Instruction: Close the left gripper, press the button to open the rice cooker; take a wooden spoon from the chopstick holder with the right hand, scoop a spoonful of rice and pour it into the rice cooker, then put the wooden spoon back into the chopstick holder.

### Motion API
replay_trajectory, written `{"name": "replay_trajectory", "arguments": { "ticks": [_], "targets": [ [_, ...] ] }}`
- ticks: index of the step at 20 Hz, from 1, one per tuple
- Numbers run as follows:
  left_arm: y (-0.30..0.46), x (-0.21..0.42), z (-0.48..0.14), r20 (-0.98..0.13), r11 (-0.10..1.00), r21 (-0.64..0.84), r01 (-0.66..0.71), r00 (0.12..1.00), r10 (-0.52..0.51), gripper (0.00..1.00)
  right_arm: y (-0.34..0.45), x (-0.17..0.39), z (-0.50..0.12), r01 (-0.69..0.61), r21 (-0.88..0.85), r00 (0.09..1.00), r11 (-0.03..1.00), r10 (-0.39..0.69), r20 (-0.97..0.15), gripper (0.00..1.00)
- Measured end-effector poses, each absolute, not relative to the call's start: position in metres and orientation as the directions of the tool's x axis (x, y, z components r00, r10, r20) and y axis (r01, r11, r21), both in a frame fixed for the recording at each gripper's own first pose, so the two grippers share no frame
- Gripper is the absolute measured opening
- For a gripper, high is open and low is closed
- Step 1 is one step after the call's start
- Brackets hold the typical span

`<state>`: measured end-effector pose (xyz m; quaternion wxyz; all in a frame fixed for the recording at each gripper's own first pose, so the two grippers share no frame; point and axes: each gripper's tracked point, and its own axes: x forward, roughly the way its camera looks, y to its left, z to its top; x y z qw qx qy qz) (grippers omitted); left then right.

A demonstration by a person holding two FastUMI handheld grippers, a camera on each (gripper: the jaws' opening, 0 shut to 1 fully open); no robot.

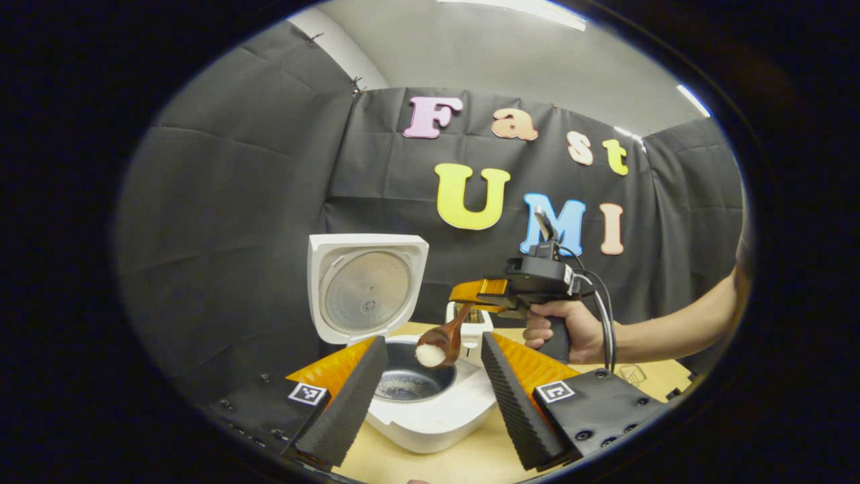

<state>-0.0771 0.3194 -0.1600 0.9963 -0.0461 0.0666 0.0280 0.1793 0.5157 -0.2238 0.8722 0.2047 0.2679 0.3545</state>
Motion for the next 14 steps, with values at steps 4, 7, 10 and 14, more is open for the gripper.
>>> {"name": "replay_trajectory", "arguments": {
  "ticks": [4, 7, 10, 14],
  "targets": [
    [0.325, -0.092, -0.168, -0.155, 0.996, -0.064, -0.069, 0.986, 0.059, 0.97, 0.530, 0.179, -0.229, -0.607, 0.333, 0.622, 0.722, 0.692, -0.367, 0.07],
    [0.332, -0.098, -0.173, -0.159, 0.995, -0.059, -0.078, 0.985, 0.068, 0.97, 0.538, 0.172, -0.227, -0.651, 0.261, 0.616, 0.712, 0.697, -0.366, 0.07],
    [0.338, -0.101, -0.173, -0.155, 0.994, -0.062, -0.088, 0.985, 0.077, 0.97, 0.551, 0.171, -0.231, -0.686, 0.195, 0.609, 0.701, 0.700, -0.373, 0.07],
    [0.340, -0.102, -0.174, -0.156, 0.992, -0.068, -0.103, 0.984, 0.091, 0.97, 0.567, 0.168, -0.235, -0.734, 0.105, 0.593, 0.671, 0.709, -0.382, 0.07]
  ]
}}
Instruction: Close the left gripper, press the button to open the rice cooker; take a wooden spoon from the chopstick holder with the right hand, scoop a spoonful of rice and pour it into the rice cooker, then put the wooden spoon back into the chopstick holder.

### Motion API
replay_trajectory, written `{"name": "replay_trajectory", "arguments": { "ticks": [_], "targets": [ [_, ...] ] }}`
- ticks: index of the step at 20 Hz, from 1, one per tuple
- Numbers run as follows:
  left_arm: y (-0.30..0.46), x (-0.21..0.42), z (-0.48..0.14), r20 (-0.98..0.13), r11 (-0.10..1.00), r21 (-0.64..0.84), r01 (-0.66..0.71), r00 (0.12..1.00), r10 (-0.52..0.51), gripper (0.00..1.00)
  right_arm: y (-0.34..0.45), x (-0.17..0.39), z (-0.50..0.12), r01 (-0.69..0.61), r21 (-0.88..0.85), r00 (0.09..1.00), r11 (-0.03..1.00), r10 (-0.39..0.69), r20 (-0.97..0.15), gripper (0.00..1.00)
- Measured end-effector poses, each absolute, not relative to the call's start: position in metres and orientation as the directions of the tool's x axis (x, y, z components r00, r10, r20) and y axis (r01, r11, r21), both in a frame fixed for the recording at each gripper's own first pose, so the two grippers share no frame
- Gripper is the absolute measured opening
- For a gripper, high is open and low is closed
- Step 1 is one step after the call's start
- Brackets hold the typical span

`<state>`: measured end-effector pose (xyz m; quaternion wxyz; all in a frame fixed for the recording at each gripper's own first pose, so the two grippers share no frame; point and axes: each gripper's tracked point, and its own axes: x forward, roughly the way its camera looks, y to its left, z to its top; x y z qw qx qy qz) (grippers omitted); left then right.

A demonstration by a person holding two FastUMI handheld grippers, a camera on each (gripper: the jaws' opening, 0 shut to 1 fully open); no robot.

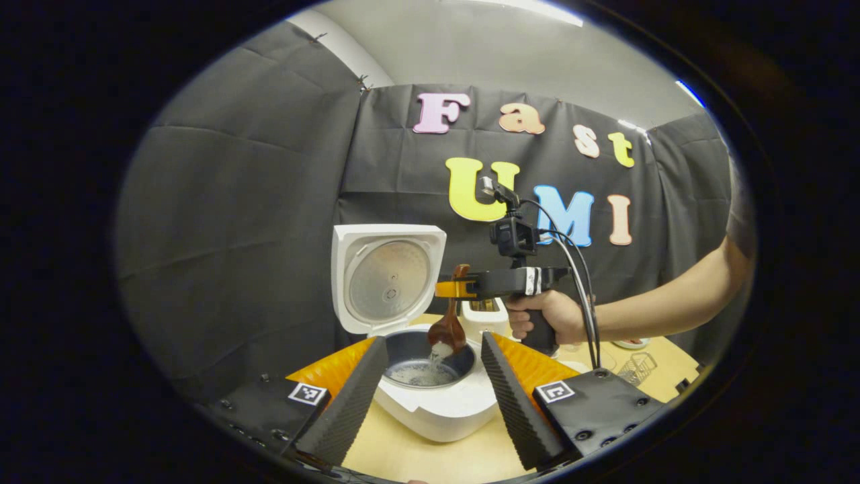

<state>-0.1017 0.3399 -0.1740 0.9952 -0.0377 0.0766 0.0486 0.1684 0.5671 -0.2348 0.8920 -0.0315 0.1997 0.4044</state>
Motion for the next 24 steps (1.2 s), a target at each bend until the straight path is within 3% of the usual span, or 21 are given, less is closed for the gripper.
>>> {"name": "replay_trajectory", "arguments": {
  "ticks": [8, 11, 16, 20, 24],
  "targets": [
    [0.342, -0.106, -0.177, -0.155, 0.992, -0.058, -0.116, 0.982, 0.106, 0.97, 0.601, 0.140, -0.232, -0.845, -0.172, 0.530, 0.506, 0.756, -0.383, 0.07],
    [0.341, -0.106, -0.178, -0.151, 0.991, -0.066, -0.113, 0.983, 0.102, 0.98, 0.605, 0.131, -0.226, -0.871, -0.204, 0.491, 0.447, 0.790, -0.368, 0.07],
    [0.343, -0.107, -0.177, -0.156, 0.991, -0.075, -0.108, 0.983, 0.095, 0.96, 0.594, 0.139, -0.207, -0.858, -0.015, 0.489, 0.513, 0.809, -0.325, 0.07],
    [0.343, -0.107, -0.178, -0.151, 0.994, -0.066, -0.091, 0.985, 0.080, 0.97, 0.562, 0.163, -0.179, -0.761, 0.226, 0.551, 0.608, 0.790, -0.267, 0.07],
    [0.341, -0.107, -0.175, -0.142, 0.995, -0.072, -0.063, 0.989, 0.053, 0.97, 0.531, 0.178, -0.156, -0.652, 0.447, 0.578, 0.612, 0.783, -0.229, 0.07]
  ]
}}
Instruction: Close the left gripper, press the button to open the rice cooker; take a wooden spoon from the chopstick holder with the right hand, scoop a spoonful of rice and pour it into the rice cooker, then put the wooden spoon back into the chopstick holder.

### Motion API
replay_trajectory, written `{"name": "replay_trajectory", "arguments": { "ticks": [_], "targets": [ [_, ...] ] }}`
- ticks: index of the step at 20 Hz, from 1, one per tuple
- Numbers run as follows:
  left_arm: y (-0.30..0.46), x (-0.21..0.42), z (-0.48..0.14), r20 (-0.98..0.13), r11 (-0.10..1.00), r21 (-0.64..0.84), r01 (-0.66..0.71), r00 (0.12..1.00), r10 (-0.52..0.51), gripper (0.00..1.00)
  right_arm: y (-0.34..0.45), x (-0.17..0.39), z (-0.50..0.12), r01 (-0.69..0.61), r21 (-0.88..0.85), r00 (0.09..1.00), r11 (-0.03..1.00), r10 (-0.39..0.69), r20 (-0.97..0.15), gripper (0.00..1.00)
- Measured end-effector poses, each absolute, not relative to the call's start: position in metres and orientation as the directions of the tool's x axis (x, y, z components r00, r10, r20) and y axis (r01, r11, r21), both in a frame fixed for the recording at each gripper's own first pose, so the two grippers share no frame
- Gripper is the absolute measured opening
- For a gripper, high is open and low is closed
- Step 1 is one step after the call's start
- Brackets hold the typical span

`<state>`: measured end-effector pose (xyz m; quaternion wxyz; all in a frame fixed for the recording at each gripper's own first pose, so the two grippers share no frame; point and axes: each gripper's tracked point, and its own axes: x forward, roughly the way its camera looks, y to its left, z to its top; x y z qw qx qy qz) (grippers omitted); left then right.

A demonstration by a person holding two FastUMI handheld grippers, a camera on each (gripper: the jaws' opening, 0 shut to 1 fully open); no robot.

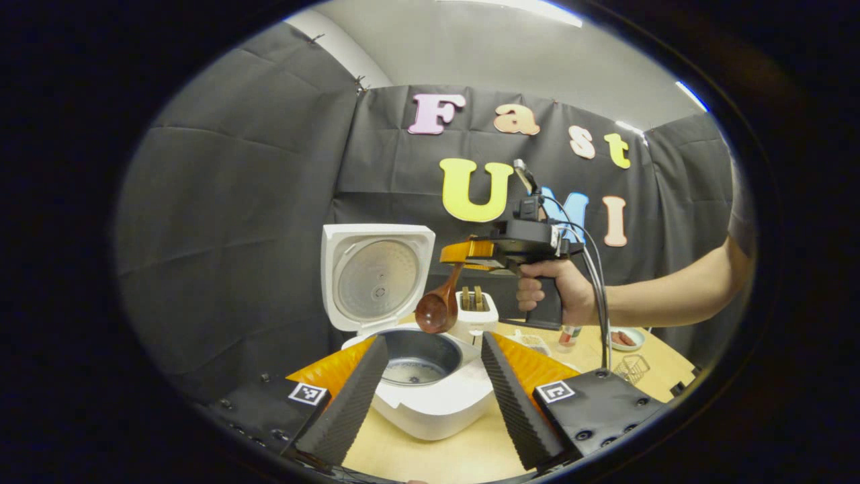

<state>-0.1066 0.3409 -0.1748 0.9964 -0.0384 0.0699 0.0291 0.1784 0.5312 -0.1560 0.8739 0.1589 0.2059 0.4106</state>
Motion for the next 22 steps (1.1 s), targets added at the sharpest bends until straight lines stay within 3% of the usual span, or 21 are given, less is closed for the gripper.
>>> {"name": "replay_trajectory", "arguments": {
  "ticks": [8, 22],
  "targets": [
    [0.331, -0.102, -0.173, -0.134, 0.998, -0.060, 0.016, 0.991, -0.023, 0.97, 0.430, 0.178, -0.131, -0.470, 0.671, 0.666, 0.574, 0.729, -0.158, 0.07],
    [0.241, -0.026, -0.129, -0.085, 0.990, -0.039, 0.134, 0.987, -0.137, 0.97, 0.225, 0.138, -0.098, -0.315, 0.698, 0.831, 0.643, 0.543, -0.124, 0.07]
  ]
}}
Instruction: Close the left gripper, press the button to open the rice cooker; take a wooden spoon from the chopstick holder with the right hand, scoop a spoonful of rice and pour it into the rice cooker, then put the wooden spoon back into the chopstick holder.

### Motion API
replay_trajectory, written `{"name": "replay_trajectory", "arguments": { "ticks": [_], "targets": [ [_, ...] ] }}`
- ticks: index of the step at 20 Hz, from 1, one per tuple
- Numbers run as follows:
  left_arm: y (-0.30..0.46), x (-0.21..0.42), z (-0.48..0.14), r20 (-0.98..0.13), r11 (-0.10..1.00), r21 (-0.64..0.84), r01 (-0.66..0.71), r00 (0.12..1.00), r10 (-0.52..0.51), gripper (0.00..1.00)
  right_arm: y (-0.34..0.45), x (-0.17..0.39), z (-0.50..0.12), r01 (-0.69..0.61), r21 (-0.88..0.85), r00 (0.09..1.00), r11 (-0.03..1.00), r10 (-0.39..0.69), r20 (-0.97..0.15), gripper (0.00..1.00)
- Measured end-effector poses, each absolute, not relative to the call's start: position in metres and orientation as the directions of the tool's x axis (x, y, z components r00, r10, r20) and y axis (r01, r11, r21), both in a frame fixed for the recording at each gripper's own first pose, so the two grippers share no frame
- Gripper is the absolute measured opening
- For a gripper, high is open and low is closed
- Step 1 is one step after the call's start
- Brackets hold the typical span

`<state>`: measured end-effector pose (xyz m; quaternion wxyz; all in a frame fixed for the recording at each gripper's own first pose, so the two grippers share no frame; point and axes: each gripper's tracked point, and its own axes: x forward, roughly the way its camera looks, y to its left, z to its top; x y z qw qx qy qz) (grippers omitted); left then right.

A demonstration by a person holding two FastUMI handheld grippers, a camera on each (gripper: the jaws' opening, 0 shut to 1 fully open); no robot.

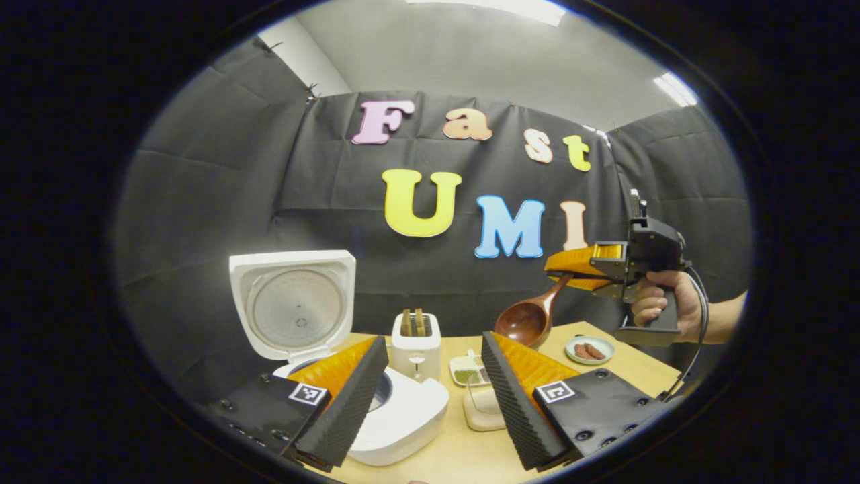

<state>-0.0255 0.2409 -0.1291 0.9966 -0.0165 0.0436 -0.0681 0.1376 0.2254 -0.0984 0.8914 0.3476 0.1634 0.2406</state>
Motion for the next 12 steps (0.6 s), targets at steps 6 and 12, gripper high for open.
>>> {"name": "replay_trajectory", "arguments": {
  "ticks": [6, 12],
  "targets": [
    [0.204, -0.014, -0.117, -0.067, 0.986, -0.051, 0.158, 0.985, -0.162, 0.97, 0.147, 0.131, -0.101, -0.258, 0.643, 0.880, 0.721, 0.450, -0.151, 0.07],
    [0.171, -0.003, -0.118, -0.079, 0.984, -0.042, 0.173, 0.981, -0.176, 0.97, 0.073, 0.119, -0.124, -0.147, 0.572, 0.921, 0.807, 0.323, -0.218, 0.07]
  ]
}}
